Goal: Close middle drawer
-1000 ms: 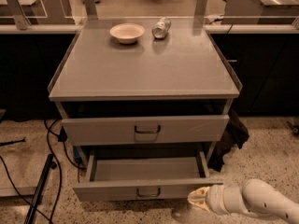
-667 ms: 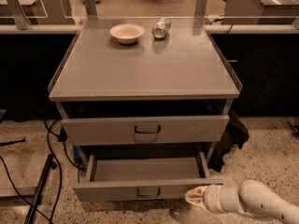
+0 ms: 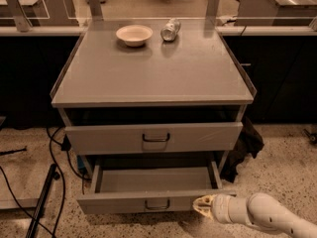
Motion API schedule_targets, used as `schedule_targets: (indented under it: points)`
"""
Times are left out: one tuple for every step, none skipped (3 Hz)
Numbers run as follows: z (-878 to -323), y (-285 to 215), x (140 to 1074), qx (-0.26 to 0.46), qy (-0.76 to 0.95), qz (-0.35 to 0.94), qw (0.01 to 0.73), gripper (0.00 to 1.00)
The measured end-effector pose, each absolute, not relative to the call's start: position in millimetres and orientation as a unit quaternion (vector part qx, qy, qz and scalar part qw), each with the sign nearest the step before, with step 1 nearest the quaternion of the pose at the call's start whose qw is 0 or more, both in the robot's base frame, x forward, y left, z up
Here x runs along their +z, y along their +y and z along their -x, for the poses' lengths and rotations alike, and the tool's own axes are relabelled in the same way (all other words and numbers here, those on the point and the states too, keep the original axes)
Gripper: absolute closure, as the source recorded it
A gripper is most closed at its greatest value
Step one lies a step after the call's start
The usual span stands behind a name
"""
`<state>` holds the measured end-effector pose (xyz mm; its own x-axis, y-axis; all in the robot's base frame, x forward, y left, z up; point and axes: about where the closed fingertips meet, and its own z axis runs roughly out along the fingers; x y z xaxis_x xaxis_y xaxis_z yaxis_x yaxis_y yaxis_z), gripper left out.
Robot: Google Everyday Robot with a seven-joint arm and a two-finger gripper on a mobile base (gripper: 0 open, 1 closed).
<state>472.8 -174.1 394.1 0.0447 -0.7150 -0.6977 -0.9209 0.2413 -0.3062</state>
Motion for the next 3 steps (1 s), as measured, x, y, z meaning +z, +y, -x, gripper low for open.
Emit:
schedule_targets:
  points:
    - [-487, -175, 388, 0.106, 0.672, 0.605, 0.412, 1.0]
    - [-507, -179, 386, 0.082, 0.666, 0.601, 0.434, 1.0]
    - [-531, -182, 387, 0.059, 0.661, 0.595, 0.454, 1.0]
